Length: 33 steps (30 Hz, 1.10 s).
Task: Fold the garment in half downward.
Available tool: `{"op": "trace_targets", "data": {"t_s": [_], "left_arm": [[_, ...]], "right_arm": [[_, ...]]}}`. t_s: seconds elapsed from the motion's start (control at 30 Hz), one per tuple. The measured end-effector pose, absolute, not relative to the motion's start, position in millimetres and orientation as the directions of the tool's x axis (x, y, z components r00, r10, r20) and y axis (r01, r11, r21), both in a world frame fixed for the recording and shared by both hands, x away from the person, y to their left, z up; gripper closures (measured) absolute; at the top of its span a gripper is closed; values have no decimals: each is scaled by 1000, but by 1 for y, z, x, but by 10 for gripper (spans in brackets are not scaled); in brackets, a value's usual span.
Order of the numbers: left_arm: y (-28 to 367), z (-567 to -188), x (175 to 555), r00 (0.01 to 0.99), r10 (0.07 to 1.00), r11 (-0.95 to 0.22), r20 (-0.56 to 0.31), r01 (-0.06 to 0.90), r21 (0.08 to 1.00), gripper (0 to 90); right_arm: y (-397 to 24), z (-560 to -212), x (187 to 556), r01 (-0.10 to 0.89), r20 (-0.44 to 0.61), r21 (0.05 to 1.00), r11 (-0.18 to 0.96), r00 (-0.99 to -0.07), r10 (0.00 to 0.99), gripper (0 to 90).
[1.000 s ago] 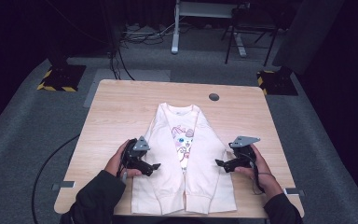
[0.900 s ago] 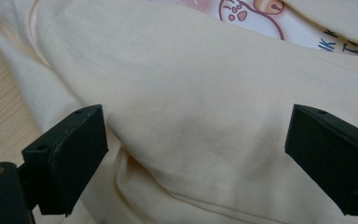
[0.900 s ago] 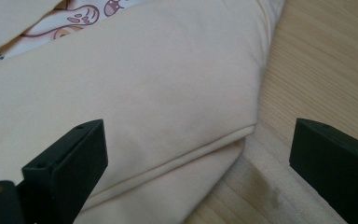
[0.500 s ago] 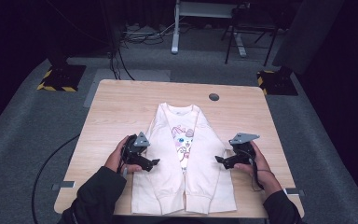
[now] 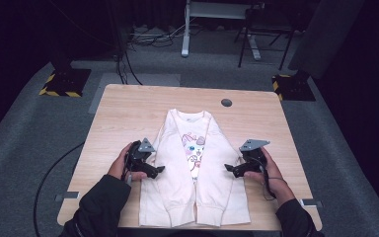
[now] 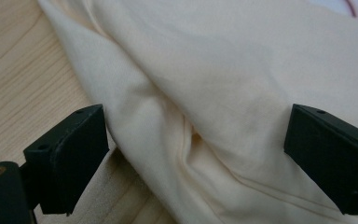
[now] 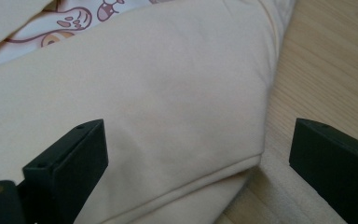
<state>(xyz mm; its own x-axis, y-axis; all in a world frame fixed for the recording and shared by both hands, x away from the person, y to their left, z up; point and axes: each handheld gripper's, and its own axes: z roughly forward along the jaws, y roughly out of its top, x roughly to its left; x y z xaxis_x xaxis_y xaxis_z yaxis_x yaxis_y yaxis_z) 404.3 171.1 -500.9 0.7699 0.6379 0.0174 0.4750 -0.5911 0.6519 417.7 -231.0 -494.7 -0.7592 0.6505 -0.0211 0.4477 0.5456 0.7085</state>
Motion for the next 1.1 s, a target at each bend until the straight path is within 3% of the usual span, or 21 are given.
{"op": "trace_targets", "data": {"t_s": [0.53,1.1], "left_arm": [[172,-504,389,774,632,-588,23,461,665,63],[176,-507,362,793,610,-582,-4,450,677,64]], "right_arm": [[-225,-501,394,448,-42,696,560,-754,656,73],[-229,-506,363,481,38,701,526,-763,646,69]]}}
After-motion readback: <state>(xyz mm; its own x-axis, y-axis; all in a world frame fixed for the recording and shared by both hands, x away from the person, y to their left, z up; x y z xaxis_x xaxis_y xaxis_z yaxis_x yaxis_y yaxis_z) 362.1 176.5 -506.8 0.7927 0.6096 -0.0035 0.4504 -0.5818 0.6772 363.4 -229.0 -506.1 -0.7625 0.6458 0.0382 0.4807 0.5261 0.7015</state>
